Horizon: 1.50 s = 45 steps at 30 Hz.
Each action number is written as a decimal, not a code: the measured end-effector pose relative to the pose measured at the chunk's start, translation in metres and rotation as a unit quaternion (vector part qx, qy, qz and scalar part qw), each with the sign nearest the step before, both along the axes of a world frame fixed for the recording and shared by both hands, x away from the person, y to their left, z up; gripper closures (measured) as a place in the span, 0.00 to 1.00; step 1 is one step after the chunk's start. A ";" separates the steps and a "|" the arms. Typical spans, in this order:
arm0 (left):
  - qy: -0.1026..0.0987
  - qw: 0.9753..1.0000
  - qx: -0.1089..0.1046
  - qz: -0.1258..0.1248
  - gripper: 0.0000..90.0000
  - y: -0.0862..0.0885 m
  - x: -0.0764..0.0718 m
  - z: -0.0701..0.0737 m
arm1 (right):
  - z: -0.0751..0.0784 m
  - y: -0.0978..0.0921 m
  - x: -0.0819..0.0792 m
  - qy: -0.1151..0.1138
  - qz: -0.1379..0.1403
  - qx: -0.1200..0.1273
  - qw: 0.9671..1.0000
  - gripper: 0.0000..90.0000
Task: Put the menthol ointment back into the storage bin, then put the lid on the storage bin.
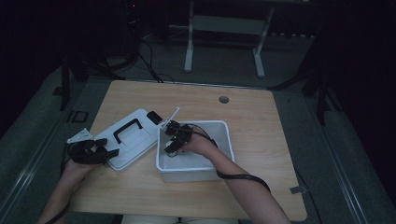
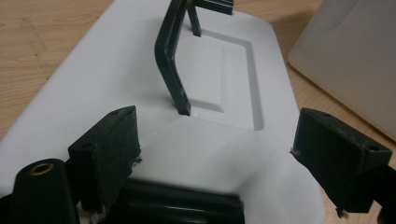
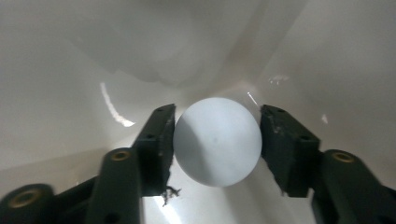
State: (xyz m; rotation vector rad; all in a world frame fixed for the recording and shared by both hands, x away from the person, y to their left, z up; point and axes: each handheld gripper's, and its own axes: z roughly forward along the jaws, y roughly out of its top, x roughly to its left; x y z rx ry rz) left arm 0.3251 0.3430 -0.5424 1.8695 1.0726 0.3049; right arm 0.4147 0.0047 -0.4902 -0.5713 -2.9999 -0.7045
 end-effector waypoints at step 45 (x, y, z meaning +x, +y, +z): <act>0.004 1.000 0.004 -0.001 0.21 -0.001 0.028 0.018 | 0.079 -0.238 -0.053 -0.096 -0.202 0.235 0.946 0.16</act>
